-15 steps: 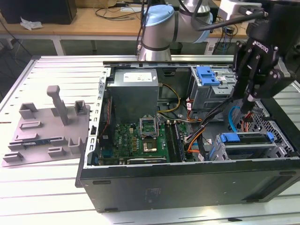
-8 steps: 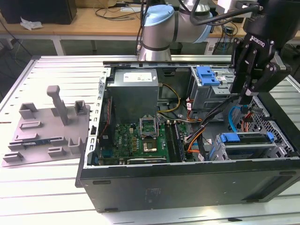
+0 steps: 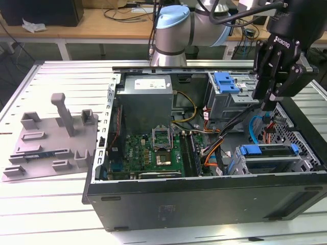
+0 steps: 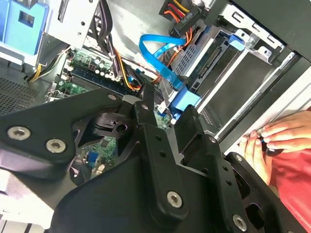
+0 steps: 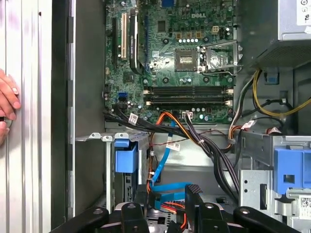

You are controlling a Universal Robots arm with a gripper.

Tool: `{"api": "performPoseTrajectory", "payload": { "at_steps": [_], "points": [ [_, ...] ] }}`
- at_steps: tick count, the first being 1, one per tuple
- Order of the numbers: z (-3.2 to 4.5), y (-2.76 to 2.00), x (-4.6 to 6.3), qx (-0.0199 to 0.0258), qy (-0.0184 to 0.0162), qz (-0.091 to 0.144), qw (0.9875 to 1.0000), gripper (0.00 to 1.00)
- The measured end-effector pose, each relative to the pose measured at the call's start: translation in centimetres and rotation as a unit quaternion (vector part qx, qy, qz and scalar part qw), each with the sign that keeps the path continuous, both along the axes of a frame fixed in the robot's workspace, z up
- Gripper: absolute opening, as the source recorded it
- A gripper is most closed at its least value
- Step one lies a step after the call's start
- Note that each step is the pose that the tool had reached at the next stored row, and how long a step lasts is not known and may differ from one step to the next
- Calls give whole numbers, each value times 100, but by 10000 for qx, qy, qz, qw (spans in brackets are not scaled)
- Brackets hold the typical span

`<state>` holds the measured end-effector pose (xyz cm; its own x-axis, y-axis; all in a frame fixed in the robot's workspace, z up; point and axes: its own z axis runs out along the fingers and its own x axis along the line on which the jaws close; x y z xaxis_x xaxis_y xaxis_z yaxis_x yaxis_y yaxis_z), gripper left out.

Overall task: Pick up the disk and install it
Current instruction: 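Insert the first disk wire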

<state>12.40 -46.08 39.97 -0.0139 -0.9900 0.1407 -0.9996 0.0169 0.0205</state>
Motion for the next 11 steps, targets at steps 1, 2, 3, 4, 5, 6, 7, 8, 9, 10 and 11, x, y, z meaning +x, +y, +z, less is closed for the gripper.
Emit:
{"api": "performPoseTrajectory", "payload": {
  "at_steps": [1,2,3,4,5,6,7,8,9,10,11],
  "points": [
    [-1,2,14,-10,0,-48,10000,44],
    [-1,3,23,-16,1,-85,10000,44],
    [-3,5,32,-20,0,-123,9999,44],
    [-5,6,45,-27,1,-177,9998,44],
    [-7,6,55,-33,1,-207,9998,44],
    [-9,7,68,-40,1,-239,9997,44],
    [-10,9,95,-58,2,-279,9996,44],
    [-12,10,111,-69,3,-299,9995,44],
    [-14,12,128,-83,4,-317,9995,44],
    [-15,16,145,-107,6,-331,9994,44],
    [-17,20,155,-126,9,-338,9993,44]
  ]
}}
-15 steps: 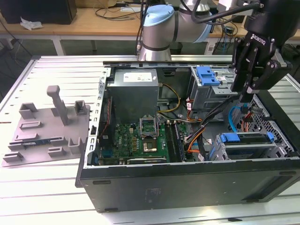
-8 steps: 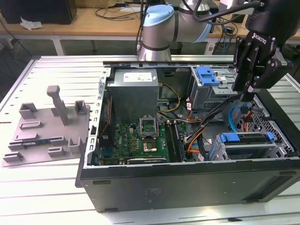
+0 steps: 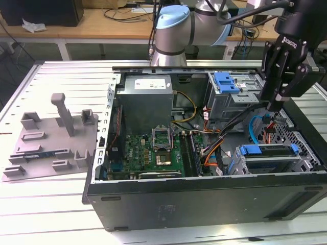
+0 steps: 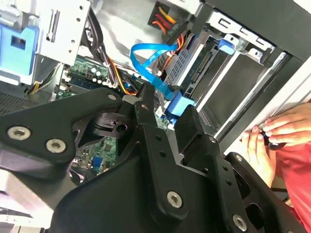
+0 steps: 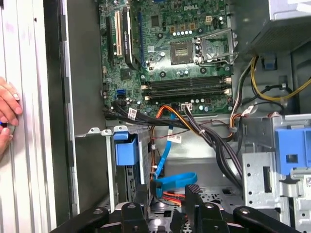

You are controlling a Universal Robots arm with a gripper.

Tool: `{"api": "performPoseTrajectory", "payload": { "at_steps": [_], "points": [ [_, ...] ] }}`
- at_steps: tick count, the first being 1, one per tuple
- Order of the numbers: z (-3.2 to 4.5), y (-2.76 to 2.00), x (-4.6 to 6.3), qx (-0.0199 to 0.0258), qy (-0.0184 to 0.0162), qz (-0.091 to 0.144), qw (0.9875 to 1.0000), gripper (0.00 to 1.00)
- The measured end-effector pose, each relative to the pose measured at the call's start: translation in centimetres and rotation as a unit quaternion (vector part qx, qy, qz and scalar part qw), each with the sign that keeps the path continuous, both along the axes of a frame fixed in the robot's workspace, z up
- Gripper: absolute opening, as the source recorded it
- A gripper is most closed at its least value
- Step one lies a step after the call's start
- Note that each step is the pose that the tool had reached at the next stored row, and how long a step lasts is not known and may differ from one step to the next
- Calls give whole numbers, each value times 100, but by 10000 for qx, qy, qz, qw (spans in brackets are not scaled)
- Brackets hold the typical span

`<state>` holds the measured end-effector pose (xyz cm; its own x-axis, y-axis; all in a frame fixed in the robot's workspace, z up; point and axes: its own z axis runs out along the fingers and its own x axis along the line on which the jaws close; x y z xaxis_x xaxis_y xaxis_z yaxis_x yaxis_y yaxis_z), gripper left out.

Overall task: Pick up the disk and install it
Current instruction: 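Insert the first disk wire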

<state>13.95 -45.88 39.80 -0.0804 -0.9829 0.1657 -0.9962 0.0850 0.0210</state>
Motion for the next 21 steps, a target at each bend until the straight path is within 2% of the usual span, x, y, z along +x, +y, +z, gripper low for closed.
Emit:
{"api": "performPoseTrajectory", "payload": {
  "at_steps": [2,4,6,11,16,21],
  "points": [
    [-8,12,19,-44,12,-11,10000,44],
    [-20,32,51,-134,43,-21,9999,44],
    [-25,62,83,-183,64,-27,9998,44],
    [-35,128,176,-184,68,-62,9998,44],
    [-50,152,260,-182,70,-200,9996,44],
    [-70,167,323,-181,75,-452,9988,44]
  ]
}}
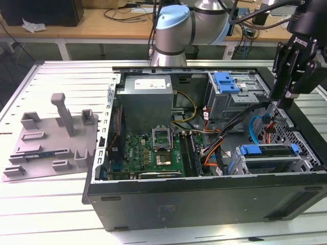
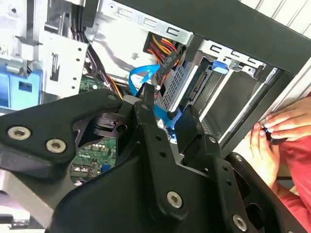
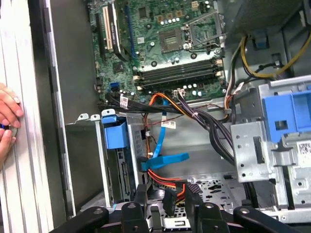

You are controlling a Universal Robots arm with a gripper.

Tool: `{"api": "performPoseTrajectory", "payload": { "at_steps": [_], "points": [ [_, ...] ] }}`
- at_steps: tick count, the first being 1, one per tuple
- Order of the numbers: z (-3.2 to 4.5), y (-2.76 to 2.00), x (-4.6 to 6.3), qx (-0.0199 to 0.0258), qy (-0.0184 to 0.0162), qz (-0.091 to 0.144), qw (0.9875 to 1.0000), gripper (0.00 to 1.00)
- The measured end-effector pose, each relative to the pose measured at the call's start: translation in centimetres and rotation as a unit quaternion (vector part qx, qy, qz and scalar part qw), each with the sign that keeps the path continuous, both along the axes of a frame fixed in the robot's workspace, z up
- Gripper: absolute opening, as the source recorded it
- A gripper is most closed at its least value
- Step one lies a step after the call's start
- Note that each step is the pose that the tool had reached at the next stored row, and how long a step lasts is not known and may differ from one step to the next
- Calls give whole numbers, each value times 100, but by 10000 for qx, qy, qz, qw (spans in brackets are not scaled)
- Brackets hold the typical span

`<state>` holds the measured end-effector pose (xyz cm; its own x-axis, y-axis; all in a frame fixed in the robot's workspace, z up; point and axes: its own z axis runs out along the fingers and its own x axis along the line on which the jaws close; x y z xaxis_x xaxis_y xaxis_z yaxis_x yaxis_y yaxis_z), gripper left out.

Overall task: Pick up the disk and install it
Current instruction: 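Insert the first disk wire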

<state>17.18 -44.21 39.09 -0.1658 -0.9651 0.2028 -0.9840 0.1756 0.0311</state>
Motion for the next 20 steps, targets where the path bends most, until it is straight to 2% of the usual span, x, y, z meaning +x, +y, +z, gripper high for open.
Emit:
{"api": "performPoseTrajectory", "payload": {
  "at_steps": [9,12,13,14,19,20],
  "points": [
    [-33,13,139,-36,0,-303,9995,44],
    [-50,22,177,-138,11,-356,9993,44],
    [-60,33,189,-199,26,-368,9991,44],
    [-67,44,195,-230,36,-373,9990,44],
    [-99,138,214,-318,65,-386,9987,44],
    [-110,152,230,-361,77,-386,9986,44]
  ]
}}
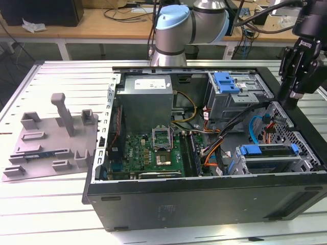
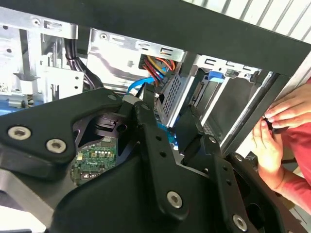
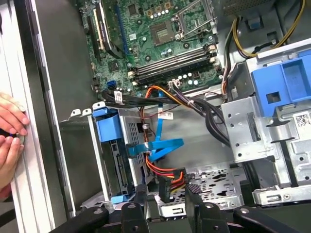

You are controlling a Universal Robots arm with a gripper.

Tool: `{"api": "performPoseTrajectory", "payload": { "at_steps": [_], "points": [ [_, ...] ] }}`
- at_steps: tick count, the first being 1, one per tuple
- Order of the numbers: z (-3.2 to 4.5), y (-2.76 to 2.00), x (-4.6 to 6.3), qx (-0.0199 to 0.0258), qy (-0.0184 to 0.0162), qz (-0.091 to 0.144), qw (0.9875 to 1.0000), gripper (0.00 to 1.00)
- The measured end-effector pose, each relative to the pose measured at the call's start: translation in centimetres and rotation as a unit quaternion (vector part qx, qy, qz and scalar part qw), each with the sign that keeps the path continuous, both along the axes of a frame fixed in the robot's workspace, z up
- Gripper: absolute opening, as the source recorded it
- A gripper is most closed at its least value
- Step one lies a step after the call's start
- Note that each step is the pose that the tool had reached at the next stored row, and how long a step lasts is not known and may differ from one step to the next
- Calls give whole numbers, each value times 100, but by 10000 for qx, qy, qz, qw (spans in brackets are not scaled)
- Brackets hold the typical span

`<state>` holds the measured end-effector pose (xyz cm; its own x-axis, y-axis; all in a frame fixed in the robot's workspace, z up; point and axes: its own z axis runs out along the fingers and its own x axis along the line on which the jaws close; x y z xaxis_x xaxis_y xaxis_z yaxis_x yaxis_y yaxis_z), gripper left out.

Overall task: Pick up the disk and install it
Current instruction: 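Insert the first disk wire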

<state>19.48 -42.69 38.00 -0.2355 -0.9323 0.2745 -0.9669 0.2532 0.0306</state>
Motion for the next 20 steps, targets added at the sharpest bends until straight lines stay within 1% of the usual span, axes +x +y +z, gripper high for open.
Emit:
{"api": "performPoseTrajectory", "payload": {
  "at_steps": [1,2,3,4,6,8,9,10,11,13,17,18,20],
  "points": [
    [-4,4,10,-37,11,0,10000,44],
    [-7,8,19,-87,26,0,10000,44],
    [-12,18,29,-164,55,0,9999,44],
    [-18,26,34,-211,74,0,9997,44],
    [-30,39,42,-268,97,-1,9996,44],
    [-53,68,51,-295,108,-2,9995,44],
    [-69,89,55,-297,108,-2,9995,44],
    [-76,100,56,-298,108,-2,9995,44],
    [-102,117,60,-301,110,-2,9995,44],
    [-124,121,62,-318,120,-3,9994,44],
    [-161,125,87,-335,142,-2,9993,43],
    [-167,125,97,-335,146,-2,9993,36],
    [-182,125,116,-339,160,-13,9993,36]
  ]
}}
